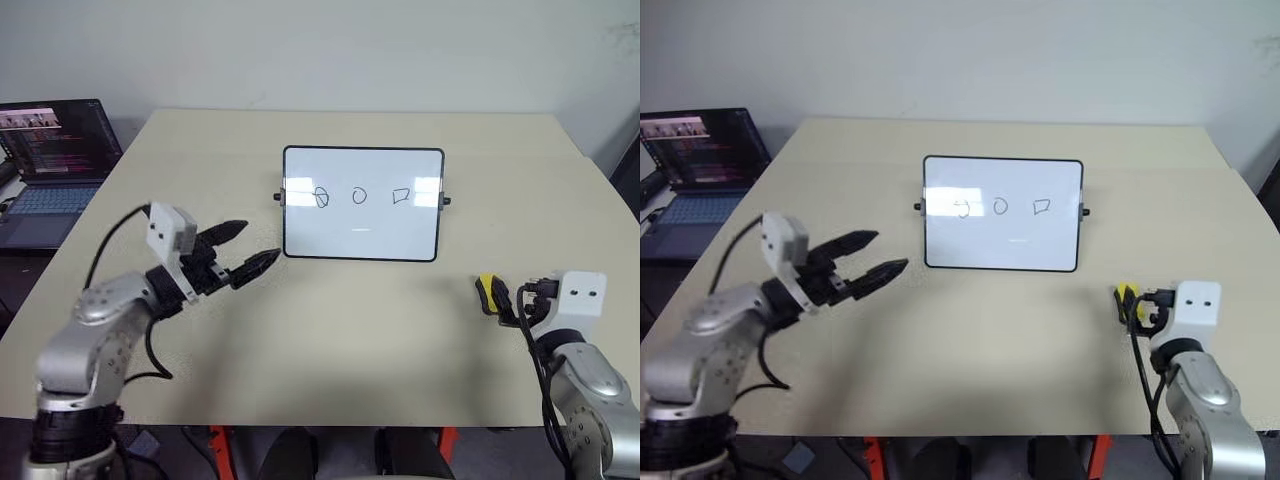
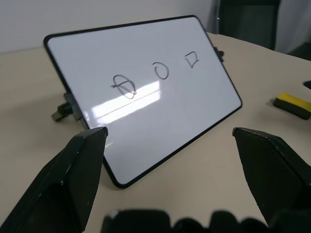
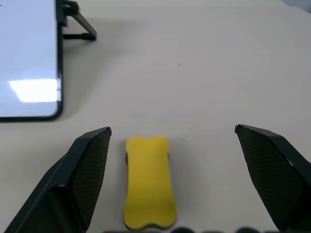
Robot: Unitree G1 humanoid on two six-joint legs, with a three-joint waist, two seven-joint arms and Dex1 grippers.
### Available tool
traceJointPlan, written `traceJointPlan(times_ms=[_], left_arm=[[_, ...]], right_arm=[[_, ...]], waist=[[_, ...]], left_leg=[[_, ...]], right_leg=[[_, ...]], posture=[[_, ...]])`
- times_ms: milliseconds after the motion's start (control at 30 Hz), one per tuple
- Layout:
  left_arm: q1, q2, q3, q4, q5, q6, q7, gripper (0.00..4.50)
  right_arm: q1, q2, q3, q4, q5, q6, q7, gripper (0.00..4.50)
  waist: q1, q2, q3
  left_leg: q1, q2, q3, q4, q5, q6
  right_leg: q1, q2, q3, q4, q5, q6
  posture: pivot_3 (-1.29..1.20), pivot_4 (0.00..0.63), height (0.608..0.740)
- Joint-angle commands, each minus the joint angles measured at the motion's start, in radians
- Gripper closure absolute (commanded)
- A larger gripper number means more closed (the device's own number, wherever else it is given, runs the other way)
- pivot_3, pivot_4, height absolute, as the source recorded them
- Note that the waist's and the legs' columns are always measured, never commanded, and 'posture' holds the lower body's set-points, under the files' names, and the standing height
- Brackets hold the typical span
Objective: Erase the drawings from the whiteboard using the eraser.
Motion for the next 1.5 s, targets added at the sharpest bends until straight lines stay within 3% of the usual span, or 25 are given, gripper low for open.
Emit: traceJointPlan(times_ms=[33, 267, 567, 1500], left_arm=[[-0.053, 0.076, 0.011, 0.020, -0.057, 0.049, -0.109, 0.00], [-0.087, 0.200, -0.034, 0.044, -0.104, 0.116, -0.342, 0.00], [-0.185, 0.234, -0.079, 0.183, -0.043, 0.070, -0.483, 0.00], [-0.282, 0.204, -0.115, 0.382, 0.098, -0.159, -0.586, 0.00]], right_arm=[[-0.026, -0.014, 0.004, -0.018, 0.009, 0.008, 0.011, 0.04], [-0.056, -0.018, 0.005, -0.025, 0.021, 0.044, 0.016, 0.04], [-0.067, -0.018, -0.008, -0.035, 0.017, 0.059, 0.016, 0.04], [-0.063, -0.003, 0.005, -0.020, 0.005, 0.040, 0.010, 0.04]], waist=[[-0.002, 0.000, 0.000], [-0.013, 0.000, 0.001], [-0.015, 0.001, 0.002], [-0.016, 0.000, 0.002]], left_leg=[[0.000, 0.000, 0.000, 0.000, 0.000, 0.000], [0.000, 0.000, 0.000, -0.001, 0.000, 0.000], [-0.001, 0.000, 0.000, -0.001, 0.000, 0.000], [-0.001, 0.000, 0.000, -0.001, 0.000, 0.001]], right_leg=[[0.000, 0.000, 0.000, 0.000, 0.000, 0.000], [-0.001, 0.000, 0.000, 0.000, -0.001, -0.001], [-0.001, 0.001, 0.000, 0.000, -0.001, -0.001], [-0.002, 0.001, 0.000, 0.001, -0.001, -0.001]], posture=[[0.00, 0.150, 0.740], [0.00, 0.150, 0.740], [0.00, 0.150, 0.740], [0.00, 0.150, 0.740]])
